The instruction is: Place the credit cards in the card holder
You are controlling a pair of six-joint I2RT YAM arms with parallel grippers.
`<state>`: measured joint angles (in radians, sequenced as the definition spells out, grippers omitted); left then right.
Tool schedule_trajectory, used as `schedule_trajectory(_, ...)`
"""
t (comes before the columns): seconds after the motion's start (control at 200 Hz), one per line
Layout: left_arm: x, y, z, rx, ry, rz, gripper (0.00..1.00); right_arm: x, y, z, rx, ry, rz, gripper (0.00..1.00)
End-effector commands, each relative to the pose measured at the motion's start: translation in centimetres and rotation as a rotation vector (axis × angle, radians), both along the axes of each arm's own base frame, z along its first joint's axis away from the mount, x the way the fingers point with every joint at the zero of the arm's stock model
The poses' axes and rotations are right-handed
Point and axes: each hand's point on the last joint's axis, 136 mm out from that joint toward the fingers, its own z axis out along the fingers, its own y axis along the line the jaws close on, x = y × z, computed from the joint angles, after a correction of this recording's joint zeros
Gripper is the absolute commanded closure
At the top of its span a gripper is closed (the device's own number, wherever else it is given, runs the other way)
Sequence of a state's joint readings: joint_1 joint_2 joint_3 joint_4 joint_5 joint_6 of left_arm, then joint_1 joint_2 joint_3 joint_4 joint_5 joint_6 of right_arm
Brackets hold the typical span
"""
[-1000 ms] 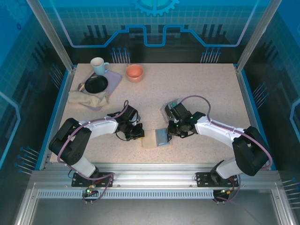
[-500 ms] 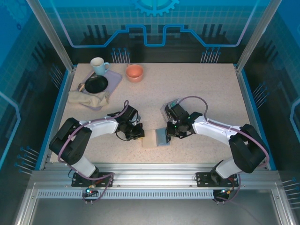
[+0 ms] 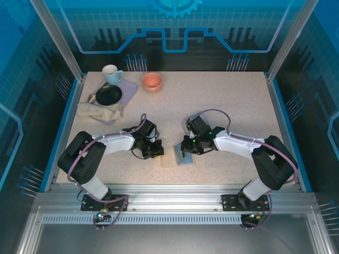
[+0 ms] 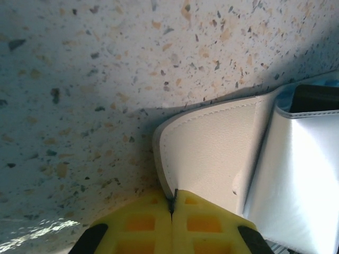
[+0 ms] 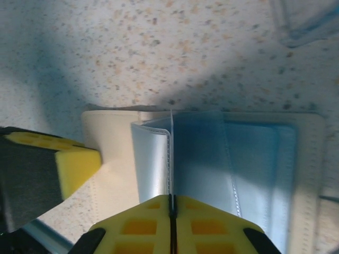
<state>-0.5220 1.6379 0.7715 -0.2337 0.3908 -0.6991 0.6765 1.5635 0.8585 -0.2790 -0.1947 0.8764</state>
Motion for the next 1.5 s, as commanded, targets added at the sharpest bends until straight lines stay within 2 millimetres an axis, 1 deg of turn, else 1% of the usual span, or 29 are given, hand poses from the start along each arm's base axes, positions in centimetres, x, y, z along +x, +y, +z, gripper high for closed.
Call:
schedule_trajectory(0.0, 0.4, -0.9, 0.2, -0.03, 0.005, 0.008, 1.0, 0.3, 3.0, 1.6, 0.101, -0.008, 0.048, 0.92)
schedule_trajectory(0.15, 0.7, -1.0, 0.5, -0.035, -0.012, 0.025, 1.0, -0.1, 4.1, 0.8, 0.128, 0.025, 0.073, 0.91)
schedule_trajectory(0.205, 0.7, -0.9, 0.6, -0.033, -0.017, 0.03, 1.0, -0.2, 4.0, 0.3, 0.117, 0.032, 0.065, 0.91)
schedule_trajectory(0.27, 0.6, -0.6, 0.5, -0.023, -0.015, 0.038, 0.98, -0.2, 3.5, -0.5, 0.085, 0.046, 0.043, 0.92)
schedule_trajectory(0.36, 0.4, -0.1, 0.5, -0.007, -0.018, 0.059, 0.9, -0.5, 2.5, -1.9, 0.029, 0.064, 0.019, 0.92)
schedule_trajectory(0.425, 0.2, 0.4, 0.7, 0.006, -0.027, 0.075, 0.8, -0.4, 2.2, -2.1, 0.015, 0.064, 0.01, 0.93)
schedule_trajectory(0.455, 0.2, 0.6, 0.8, 0.014, -0.033, 0.083, 0.78, -0.4, 2.2, -2.2, 0.011, 0.064, 0.007, 0.93)
schedule_trajectory(0.465, 0.2, 0.7, 0.8, 0.015, -0.036, 0.084, 0.78, -0.9, 1.7, -2.8, -0.001, 0.077, 0.007, 0.93)
schedule_trajectory(0.495, 0.2, 0.9, 1.0, 0.018, -0.045, 0.09, 0.75, -1.1, 1.5, -3.0, -0.006, 0.082, 0.005, 0.93)
schedule_trajectory(0.535, 0.2, 1.0, 1.3, 0.02, -0.055, 0.096, 0.67, -1.1, 1.5, -3.0, -0.005, 0.082, 0.006, 0.93)
schedule_trajectory(0.555, 0.2, 1.1, 1.4, 0.021, -0.061, 0.098, 0.64, -1.1, 1.5, -3.0, -0.004, 0.082, 0.008, 0.93)
schedule_trajectory(0.655, 0.4, 0.6, 2.2, -0.015, -0.082, 0.092, 0.57, -1.0, 1.9, -2.4, 0.017, 0.07, 0.014, 0.93)
schedule_trajectory(0.72, 0.5, 0.1, 2.3, -0.024, -0.079, 0.071, 0.55, -0.8, 2.3, -1.7, 0.04, 0.058, 0.019, 0.93)
schedule_trajectory(0.82, 0.4, -0.4, 2.0, -0.01, -0.062, 0.037, 0.55, -0.4, 2.6, -0.3, 0.068, 0.025, 0.022, 0.92)
schedule_trajectory(0.94, 0.4, -0.7, 1.2, 0.012, -0.035, 0.015, 0.56, -0.2, 2.3, 0.6, 0.071, 0.011, 0.018, 0.92)
schedule_trajectory(1.0, 0.4, -1.0, 0.9, 0.011, -0.023, 0.008, 0.6, -0.1, 2.1, 0.9, 0.073, 0.006, 0.016, 0.92)
schedule_trajectory(1.05, 0.4, -1.1, 0.6, 0.014, -0.014, 0.004, 0.65, -0.1, 1.7, 1.2, 0.064, -0.002, 0.012, 0.92)
schedule_trajectory(1.09, 0.4, -1.1, 0.4, 0.019, -0.008, 0.002, 0.69, -0.2, 0.9, 1.4, 0.035, -0.009, 0.003, 0.92)
schedule_trajectory(1.11, 0.4, -1.2, 0.4, 0.022, -0.006, 0.0, 0.71, -0.3, 0.1, 1.2, 0.002, -0.01, -0.005, 0.92)
schedule_trajectory(1.165, 0.3, -1.2, 0.3, 0.026, -0.004, -0.005, 0.77, -0.2, -1.6, 1.5, -0.062, -0.035, -0.027, 0.92)
schedule_trajectory(1.246, 0.4, -1.3, 0.4, 0.026, -0.01, -0.007, 0.82, -0.1, -4.0, 1.8, -0.136, -0.053, -0.054, 0.91)
schedule_trajectory(1.301, 0.3, -1.3, 0.4, 0.027, -0.01, -0.011, 0.82, -0.3, -5.5, 1.6, -0.194, -0.052, -0.061, 0.91)
schedule_trajectory(1.371, 0.4, -1.3, 0.4, 0.03, -0.011, -0.015, 0.82, -0.5, -6.4, 1.6, -0.229, -0.052, -0.058, 0.91)
schedule_trajectory(1.496, 0.4, -1.4, 0.4, 0.034, -0.012, -0.021, 0.83, -0.6, -6.9, 1.4, -0.243, -0.056, -0.06, 0.91)
